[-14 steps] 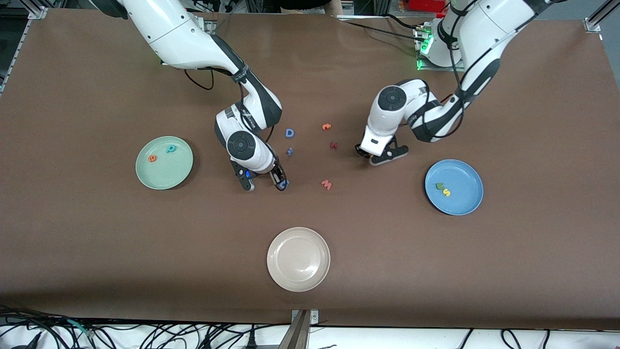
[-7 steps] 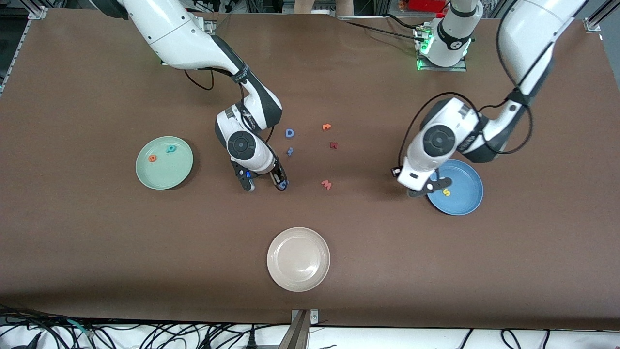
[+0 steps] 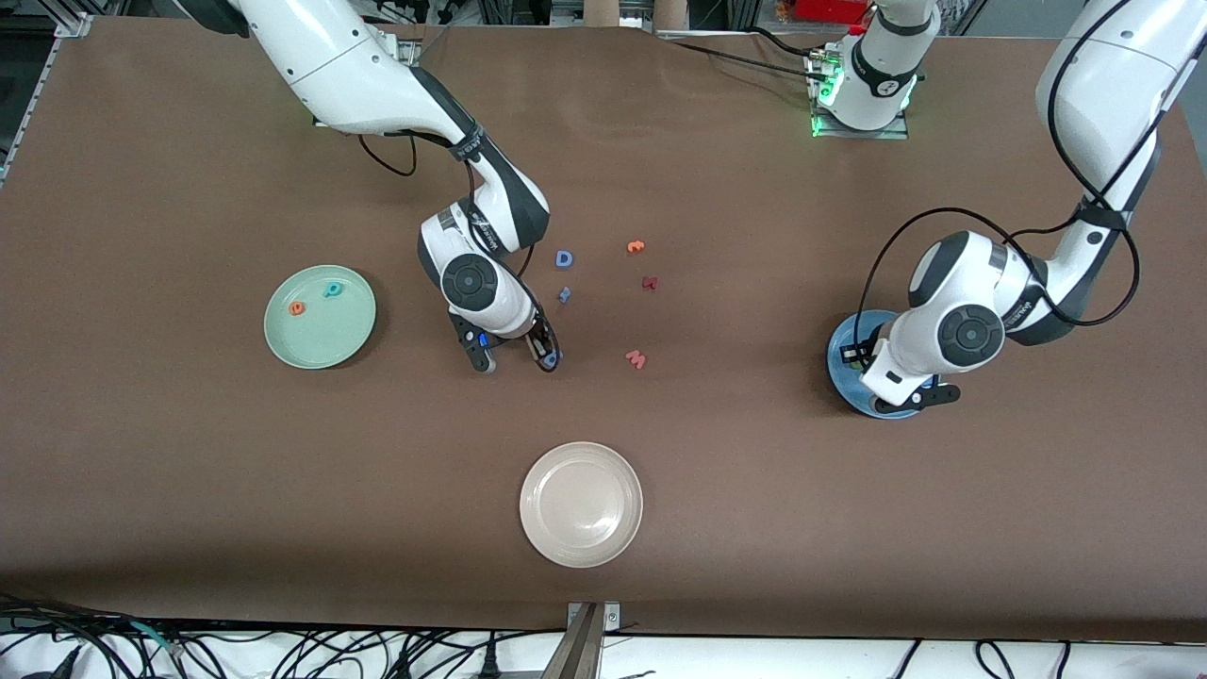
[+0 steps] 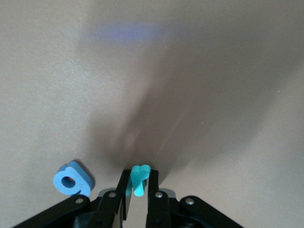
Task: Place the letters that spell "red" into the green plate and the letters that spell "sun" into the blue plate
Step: 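Drop the u on the blue plate while the right gripper grasps the teal letter, then place the teal letter on the mint plate while the left gripper withdraws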
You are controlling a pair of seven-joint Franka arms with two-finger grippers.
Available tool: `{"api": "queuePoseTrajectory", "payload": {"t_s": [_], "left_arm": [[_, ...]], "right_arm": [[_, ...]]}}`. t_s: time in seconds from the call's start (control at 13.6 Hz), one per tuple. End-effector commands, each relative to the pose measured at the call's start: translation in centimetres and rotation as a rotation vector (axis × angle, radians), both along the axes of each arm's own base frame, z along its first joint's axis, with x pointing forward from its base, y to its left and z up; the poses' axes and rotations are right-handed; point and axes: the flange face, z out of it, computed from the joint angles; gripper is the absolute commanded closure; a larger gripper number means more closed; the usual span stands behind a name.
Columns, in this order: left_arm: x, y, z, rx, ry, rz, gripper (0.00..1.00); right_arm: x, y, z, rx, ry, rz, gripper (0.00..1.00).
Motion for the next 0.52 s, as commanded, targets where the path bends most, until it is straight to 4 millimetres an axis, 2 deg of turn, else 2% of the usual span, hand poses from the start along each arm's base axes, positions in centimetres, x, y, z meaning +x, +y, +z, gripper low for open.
{"api": "queuePoseTrajectory", "payload": {"t_s": [0.0, 0.15, 0.22, 0.44], "left_arm": [[1.3, 0.6, 1.3, 0.002, -0.026, -0.024, 0.0], [2.2, 2.3, 2.6, 0.011, -0.047, 0.005, 0.0], [2.4, 3.0, 3.4, 0.017, -0.051, 0.016, 0.0], [3.4, 5.5, 6.6, 0.041, -0.077, 0.033, 0.0]], "right_arm": [[1.8, -0.5, 2.6, -0.013, 0.006, 0.021, 0.91], [4.7, -3.0, 6.6, -0.033, 0.074, 0.041, 0.91], [5.9, -4.9, 8.3, -0.036, 0.119, 0.072, 0.91], [7.9, -10.7, 11.7, -0.018, 0.199, 0.182, 0.91]]}}
